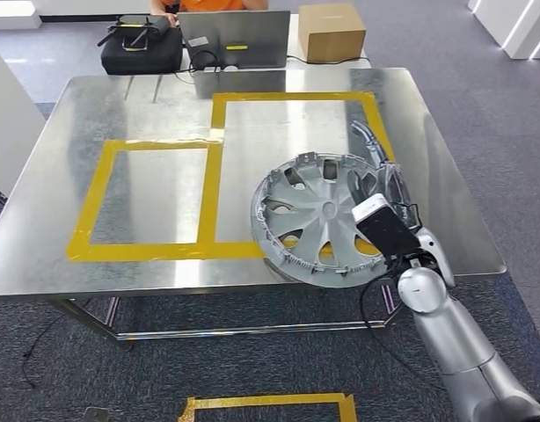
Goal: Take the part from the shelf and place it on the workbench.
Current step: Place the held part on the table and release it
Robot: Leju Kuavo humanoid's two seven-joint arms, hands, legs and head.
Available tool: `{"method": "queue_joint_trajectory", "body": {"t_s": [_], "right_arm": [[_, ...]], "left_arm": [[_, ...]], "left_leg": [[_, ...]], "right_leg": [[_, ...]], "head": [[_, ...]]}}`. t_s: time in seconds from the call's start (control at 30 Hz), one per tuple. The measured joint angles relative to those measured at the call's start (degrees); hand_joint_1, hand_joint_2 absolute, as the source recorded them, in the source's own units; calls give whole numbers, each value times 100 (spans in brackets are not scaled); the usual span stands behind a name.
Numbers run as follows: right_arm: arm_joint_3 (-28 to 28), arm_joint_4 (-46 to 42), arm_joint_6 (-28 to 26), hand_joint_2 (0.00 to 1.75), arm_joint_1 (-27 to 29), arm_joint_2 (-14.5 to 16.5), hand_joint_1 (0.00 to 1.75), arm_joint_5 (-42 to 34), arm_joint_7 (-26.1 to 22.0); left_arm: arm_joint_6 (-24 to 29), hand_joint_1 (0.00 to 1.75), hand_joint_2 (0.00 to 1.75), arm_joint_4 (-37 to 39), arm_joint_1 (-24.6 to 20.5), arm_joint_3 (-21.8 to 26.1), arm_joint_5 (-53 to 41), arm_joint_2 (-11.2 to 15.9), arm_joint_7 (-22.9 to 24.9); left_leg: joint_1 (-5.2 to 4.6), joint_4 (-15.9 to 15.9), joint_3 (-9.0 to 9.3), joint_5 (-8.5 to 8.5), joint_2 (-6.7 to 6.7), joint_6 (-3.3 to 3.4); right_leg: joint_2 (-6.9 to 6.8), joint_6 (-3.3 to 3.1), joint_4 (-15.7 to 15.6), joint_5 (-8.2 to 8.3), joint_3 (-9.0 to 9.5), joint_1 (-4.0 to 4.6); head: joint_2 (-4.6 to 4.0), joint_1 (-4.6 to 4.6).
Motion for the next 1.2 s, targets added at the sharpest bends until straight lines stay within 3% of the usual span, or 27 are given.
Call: {"method": "queue_joint_trajectory", "body": {"t_s": [0.07, 0.17, 0.2, 0.23, 0.27, 0.33, 0.4, 0.53, 0.6, 0.7, 0.73, 0.77, 0.8, 0.83, 0.9, 0.93, 0.97, 1.03, 1.1, 1.13, 1.2], "right_arm": [[-78, -366, -21, 0, 93, 15, 0, -110, -27], [-134, -782, -29, 0, 261, 37, 0, -223, -56], [-146, -881, -31, 0, 336, 39, 0, -256, -68], [-163, -976, -34, 0, 405, 41, 0, -295, -83], [-182, -1065, -42, 0, 464, 43, 0, -335, -102], [-227, -1213, -59, 0, 545, 45, 0, -420, -138], [-271, -1321, -68, 0, 593, 46, 0, -484, -160], [-350, -1447, -67, 0, 689, 48, 0, -561, -167], [-377, -1477, -67, 0, 712, 48, 0, -564, -167], [-393, -1492, -67, 0, 742, 48, 0, -566, -167], [-394, -1493, -67, 0, 761, 48, 0, -567, -166], [-397, -1493, -67, 0, 781, 48, 0, -568, -166], [-402, -1493, -67, 0, 795, 48, 0, -569, -165], [-411, -1493, -67, 0, 805, 48, 0, -569, -164], [-437, -1498, -68, 0, 810, 48, 0, -568, -164], [-452, -1506, -70, 0, 817, 48, 0, -566, -167], [-465, -1512, -76, 0, 824, 48, 0, -561, -170], [-479, -1521, -86, 0, 848, 47, 0, -548, -175], [-480, -1522, -90, 0, 855, 47, 0, -538, -179], [-479, -1524, -91, 0, 858, 48, 0, -536, -181], [-479, -1531, -92, 0, 876, 47, 0, -533, -180]], "left_arm": [[39, 0, 0, 0, 13, 61, 60, -19, 2], [115, 0, 0, 0, 21, 148, 112, -37, 13], [147, 0, 0, 0, 29, 173, 117, -44, 18], [183, 0, 0, 0, 36, 200, 119, -54, 20], [224, 0, 0, 0, 44, 226, 121, -62, 21], [297, 0, 0, 0, 44, 259, 124, -71, 21], [347, 0, 0, 0, 37, 273, 124, -78, 23], [377, 0, 0, 0, 47, 299, 124, -107, 30], [379, 0, 0, 0, 41, 303, 124, -124, 32], [384, 0, 0, 0, 38, 316, 125, -126, 33], [385, 0, 0, 0, 39, 328, 124, -126, 34], [388, 0, 0, 0, 40, 342, 121, -128, 36], [393, 0, 0, 0, 40, 355, 118, -132, 39], [399, 0, 0, 0, 40, 365, 111, -137, 43], [420, 0, 0, 0, 39, 373, 98, -151, 51], [434, 0, 0, 0, 40, 376, 89, -157, 56], [449, 0, 0, 0, 42, 380, 83, -161, 61], [474, 0, 0, 0, 48, 388, 68, -162, 74], [492, 0, 0, 0, 55, 394, 59, -159, 82], [498, 0, 0, 0, 58, 396, 54, -159, 85], [507, 0, 0, 0, 59, 396, 36, -163, 90]], "left_leg": [[4, 188, -62, -169, 3, -64], [26, 1160, -421, -735, 10, -138], [30, 1428, -511, -835, 10, -152], [32, 1511, -516, -829, 11, -160], [35, 1371, -416, -719, 12, -160], [42, 630, -2, -391, 11, -140], [31, 62, 280, -225, 5, -92], [13, -82, 278, -124, 13, 61], [29, -126, 238, -49, 29, 145], [18, -124, 110, 45, 40, 194], [11, -121, 56, 82, 43, 196], [5, -118, 1, 122, 46, 194], [-1, -115, -48, 161, 47, 189], [-4, -114, -91, 199, 47, 179], [-15, -107, -154, 268, 43, 143], [-22, -107, -173, 307, 40, 115], [-24, -107, -189, 347, 40, 82], [-21, -123, -207, 430, 37, 5], [-11, -20, -258, 288, 34, -64], [-5, 167, -316, 70, 33, -93], [14, 843, -475, -525, 35, -140]], "right_leg": [[-16, -65, -34, 43, 12, -30], [-36, -102, -44, 67, 10, -37], [-40, -104, -41, 69, 4, -36], [-43, -103, -35, 72, -5, -36], [-43, -101, -28, 76, -12, -36], [-41, -84, -12, 87, -22, -34], [-33, -37, 9, 109, -50, -15], [-22, 106, 0, 151, -110, -28], [-18, 145, 173, -47, -212, -36], [-20, 186, 1104, -672, -538, -41], [-21, 196, 1421, -823, -625, -41], [-21, 199, 1561, -867, -619, -40], [-21, 192, 1471, -806, -498, -39], [-22, 176, 1159, -670, -258, -38], [-23, 129, 291, -441, 349, -27], [-23, 109, -11, -380, 547, -17], [-21, 94, -171, -365, 633, -4], [-21, 45, -207, -310, 575, 10], [-42, -52, -233, -221, 506, -8], [-53, -100, -247, -160, 468, -22], [-62, -149, -242, -43, 344, -23]], "head": [[0, -24], [0, -50], [0, -49], [0, -50], [0, -51], [0, -50], [0, -49], [0, -50], [0, -35], [0, -8], [0, -8], [0, -8], [0, -6], [0, -7], [0, -5], [0, -10], [0, -6], [0, -2], [0, -3], [0, -13], [0, -27]]}}
